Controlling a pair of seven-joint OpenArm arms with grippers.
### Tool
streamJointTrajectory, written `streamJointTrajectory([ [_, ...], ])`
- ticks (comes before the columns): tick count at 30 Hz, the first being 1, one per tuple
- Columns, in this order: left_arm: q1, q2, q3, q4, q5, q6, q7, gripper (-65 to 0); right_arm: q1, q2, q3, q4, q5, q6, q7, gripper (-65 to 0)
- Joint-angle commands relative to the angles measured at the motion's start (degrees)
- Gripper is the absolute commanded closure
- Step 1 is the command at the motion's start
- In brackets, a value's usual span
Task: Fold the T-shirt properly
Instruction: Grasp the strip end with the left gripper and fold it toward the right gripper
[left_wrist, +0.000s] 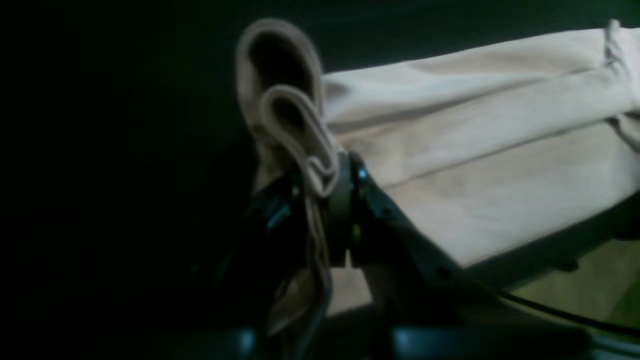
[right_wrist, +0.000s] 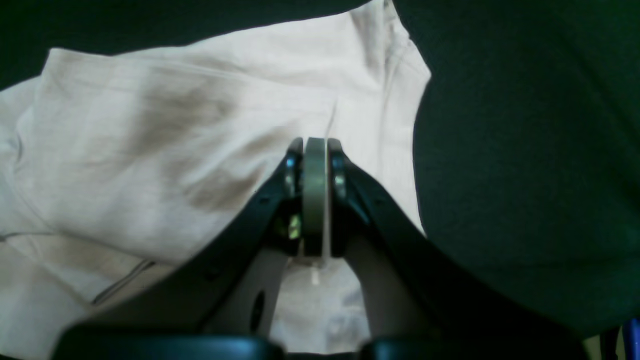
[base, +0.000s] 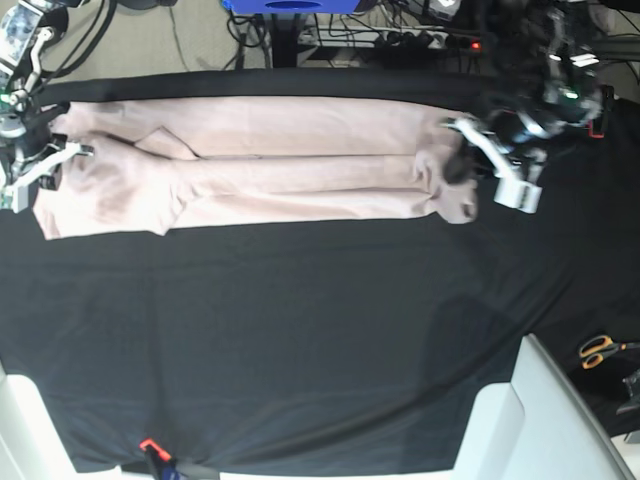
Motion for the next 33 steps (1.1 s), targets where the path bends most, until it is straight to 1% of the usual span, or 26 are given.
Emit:
streamJointTrajectory([
  [1,0.6,0.3,1.2,3.0,-1.3,0.8,-1.6,0.0,0.5,0.7,0.1,0.9,0.5,0.1,1.3,-0.6],
  [5,1.8,1.8,7.4,7.3,-1.3,5.2,-1.6,0.0,0.5,0.7,0.1,0.9,0.5,0.0,1.3,-0.6],
  [8,1.4,2.6,12.0,7.1,-1.3,6.8,-1.6,0.0,0.5,0.7,0.1,0.9,0.5,0.0,1.3,-0.6],
  [11,0.1,4.3,15.7,6.2,-1.3,6.8,-1.7,0.0,0.4,0.7,0.3,0.9,0.5,0.0,1.3,-0.6],
  [15,-3.0,6.2,20.4,2.3,-1.2,6.9,-1.8,0.0,0.3,0.7,0.2,0.9,0.5,0.0,1.3,-0.6],
  [21,-7.2,8.7,24.6,-3.6,-1.2,6.9,-1.9,0.0,0.3,0.7,0.5,0.9,0.5,0.0,1.3,-0.6],
  [25,-10.2,9.2,28.5,-7.3,-1.2,6.9,-2.0,0.0,0.3,0.7,0.5,0.9,0.5,0.0,1.3,-0.6],
  [28,-12.3,10.2,29.9,-9.9,-1.2,6.9,-2.1,0.0,0.3,0.7,0.5,0.9,0.5,0.0,1.3,-0.6],
  [33,-15.2,12.4,30.0,-13.9,-1.2,6.9,-2.1,0.0,0.3,0.7,0.5,0.9,0.5,0.1,1.3,-0.6],
])
